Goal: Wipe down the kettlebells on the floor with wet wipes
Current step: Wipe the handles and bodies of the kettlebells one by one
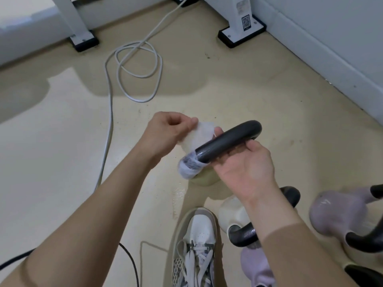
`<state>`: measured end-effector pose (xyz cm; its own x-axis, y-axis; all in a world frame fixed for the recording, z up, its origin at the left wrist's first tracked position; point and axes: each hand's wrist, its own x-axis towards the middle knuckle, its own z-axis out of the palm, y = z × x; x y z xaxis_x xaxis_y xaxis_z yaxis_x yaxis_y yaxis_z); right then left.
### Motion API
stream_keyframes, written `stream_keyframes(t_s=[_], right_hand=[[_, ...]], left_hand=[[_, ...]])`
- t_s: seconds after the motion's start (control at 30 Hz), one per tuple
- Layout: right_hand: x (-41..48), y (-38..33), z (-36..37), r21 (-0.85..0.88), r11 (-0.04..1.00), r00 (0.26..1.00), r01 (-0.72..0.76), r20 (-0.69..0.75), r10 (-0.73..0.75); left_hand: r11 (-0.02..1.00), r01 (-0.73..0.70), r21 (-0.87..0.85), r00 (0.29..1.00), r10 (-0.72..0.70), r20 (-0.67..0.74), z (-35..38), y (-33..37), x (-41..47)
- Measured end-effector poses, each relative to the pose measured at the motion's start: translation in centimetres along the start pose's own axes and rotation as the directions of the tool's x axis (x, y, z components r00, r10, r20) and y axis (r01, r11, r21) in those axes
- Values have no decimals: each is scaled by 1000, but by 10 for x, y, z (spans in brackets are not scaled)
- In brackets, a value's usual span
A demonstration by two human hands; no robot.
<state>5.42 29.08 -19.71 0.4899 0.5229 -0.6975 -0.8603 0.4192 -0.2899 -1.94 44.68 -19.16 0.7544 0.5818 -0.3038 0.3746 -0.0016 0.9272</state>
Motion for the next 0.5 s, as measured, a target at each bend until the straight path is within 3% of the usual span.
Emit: stream_keyframes(t_s=[0.07, 0.1, 0.17, 0.23, 0.3, 0.37, 0.43, 0.5], right_hand=[[-9, -6, 1, -280, 957, 983, 71, -141, -115], [-15, -8, 1, -469, 875, 953, 119, -193, -233], [-31, -11, 3, -785, 562, 828, 261, -118, -548], [-44, -10, 17, -875, 130, 669, 465, 252, -700], [-45, -3, 36, -771, -259, 600, 581, 622, -504], [-32, 9, 54, -614, -557, 691, 560, 717, -96], [-17, 20, 67, -364, -775, 808, 516, 506, 300], [-12, 24, 71, -137, -835, 819, 533, 333, 468]], left_hand=[[992, -125, -20, 988, 123, -90, 1, 6, -16], [979, -201, 31, 976, 203, -79, 5, 7, -28], [870, -402, 286, 911, 413, 26, 15, -1, -52], [617, -542, 571, 809, 566, 158, 24, -15, -67], [452, -590, 669, 749, 616, 244, 26, -23, -72], [428, -653, 625, 706, 643, 298, 21, -25, -81], [618, -631, 469, 752, 636, 173, 12, -29, -96], [876, -436, 207, 871, 468, -148, 4, -40, -105]])
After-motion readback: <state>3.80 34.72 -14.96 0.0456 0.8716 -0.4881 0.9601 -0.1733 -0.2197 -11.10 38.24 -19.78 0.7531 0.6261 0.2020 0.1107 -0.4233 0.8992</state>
